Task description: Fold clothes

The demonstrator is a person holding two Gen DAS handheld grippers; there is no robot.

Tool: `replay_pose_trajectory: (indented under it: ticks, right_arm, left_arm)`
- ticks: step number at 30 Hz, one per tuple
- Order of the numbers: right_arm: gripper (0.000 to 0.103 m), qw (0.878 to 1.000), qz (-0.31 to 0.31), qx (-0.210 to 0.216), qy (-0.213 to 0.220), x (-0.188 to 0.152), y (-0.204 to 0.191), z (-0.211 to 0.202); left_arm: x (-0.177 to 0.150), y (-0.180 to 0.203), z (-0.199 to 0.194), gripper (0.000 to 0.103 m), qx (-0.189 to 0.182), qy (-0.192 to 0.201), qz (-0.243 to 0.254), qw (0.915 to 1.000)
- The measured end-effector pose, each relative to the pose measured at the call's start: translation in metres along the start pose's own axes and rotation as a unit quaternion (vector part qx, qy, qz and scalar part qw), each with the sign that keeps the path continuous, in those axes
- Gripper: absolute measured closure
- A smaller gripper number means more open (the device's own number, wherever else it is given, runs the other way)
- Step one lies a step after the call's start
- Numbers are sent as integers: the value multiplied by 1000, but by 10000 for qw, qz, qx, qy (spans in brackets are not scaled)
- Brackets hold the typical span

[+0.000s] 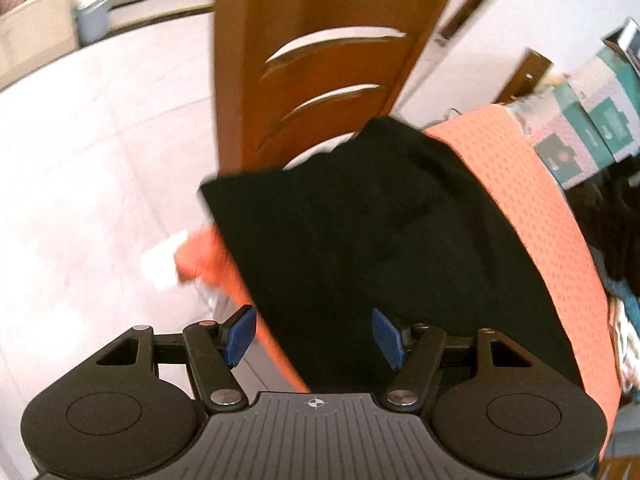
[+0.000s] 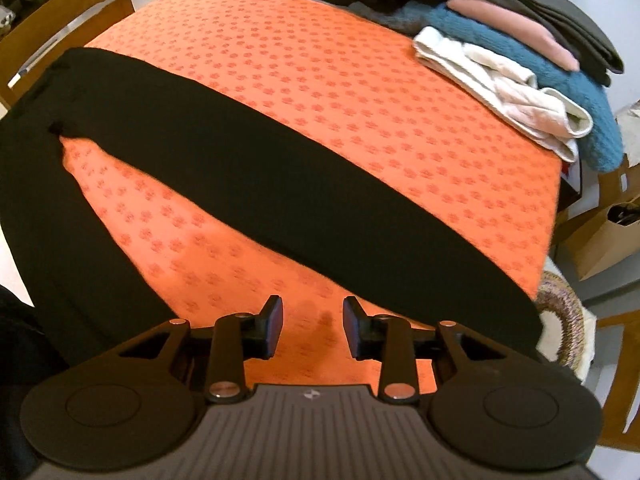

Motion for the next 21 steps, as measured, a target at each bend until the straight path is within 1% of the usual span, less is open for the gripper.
replay_pose_trajectory:
  ticks: [4, 10, 13, 16, 17, 19, 21]
  right_arm:
    - [65, 9995, 275, 136, -55, 14, -24, 6]
    - [65, 9967, 674, 448, -12, 26, -59, 6]
    - [65, 9927, 837, 867, 51, 30, -79, 6]
    - [65, 9901, 597, 1269, 10, 33, -111, 9]
    - [65, 9903, 448, 1316, -29, 34, -122, 12]
    - [65, 9903, 219, 1370, -114, 33, -140, 19]
    - [65, 9905, 152, 1352, -217, 33, -152, 28]
  left_arm:
    - [36, 6, 13, 36, -176, -54, 411, 9990]
    - [81, 42, 45, 36, -461, -196, 1116, 9925]
    - [97, 60, 58, 36, -561, -193, 1307, 9897]
    - [113, 77, 72, 34, -600, -143, 1472, 9872]
    - [116, 81, 78, 32, -587, -159, 1495, 9869]
    - [122, 89, 89, 31, -562, -191, 1541, 9863]
    - [129, 97, 101, 30, -538, -223, 1586, 9856]
Point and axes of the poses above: each gripper's, at about its wrist camera, not at the fingertips, and z roughly the way its jaws point, y to its right, x to its top, the point moved 5 cm from there along z, roughly the way its jaws point, and after that the axes turned 6 degrees about -z, right-handed, at the moved point
